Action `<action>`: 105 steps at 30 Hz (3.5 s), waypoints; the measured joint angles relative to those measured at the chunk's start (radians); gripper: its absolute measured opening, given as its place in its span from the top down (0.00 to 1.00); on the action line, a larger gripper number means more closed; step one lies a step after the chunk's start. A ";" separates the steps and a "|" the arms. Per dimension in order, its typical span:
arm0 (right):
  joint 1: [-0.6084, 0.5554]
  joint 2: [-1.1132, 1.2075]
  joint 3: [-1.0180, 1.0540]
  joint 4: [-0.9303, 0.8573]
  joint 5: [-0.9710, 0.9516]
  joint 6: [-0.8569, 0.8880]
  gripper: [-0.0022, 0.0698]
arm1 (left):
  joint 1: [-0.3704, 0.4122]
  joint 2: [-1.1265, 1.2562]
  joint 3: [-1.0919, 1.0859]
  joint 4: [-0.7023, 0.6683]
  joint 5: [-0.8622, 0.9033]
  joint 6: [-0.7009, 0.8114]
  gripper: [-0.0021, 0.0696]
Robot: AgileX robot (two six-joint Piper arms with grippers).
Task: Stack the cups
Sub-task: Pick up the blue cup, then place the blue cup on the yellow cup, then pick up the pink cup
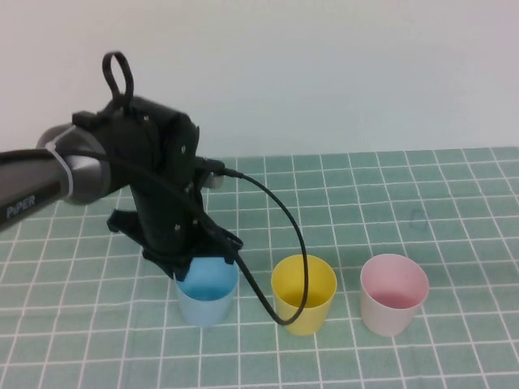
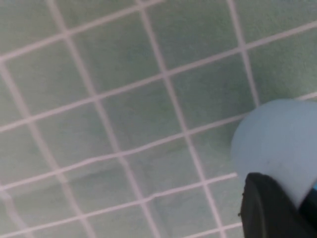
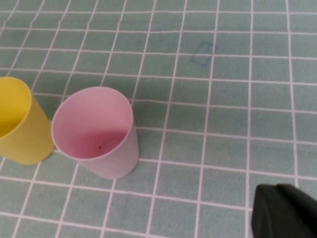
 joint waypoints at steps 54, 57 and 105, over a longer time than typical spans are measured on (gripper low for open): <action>0.000 0.000 0.000 0.034 0.010 -0.024 0.97 | -0.181 0.033 -0.275 -0.104 0.065 0.061 0.79; 0.000 0.000 0.000 0.036 0.054 -0.061 0.97 | -0.181 -0.027 -0.275 -0.043 0.057 -0.008 0.82; 0.349 1.051 -0.792 -0.280 0.376 -0.005 0.53 | -0.240 -1.138 0.623 0.176 -0.460 -0.268 0.97</action>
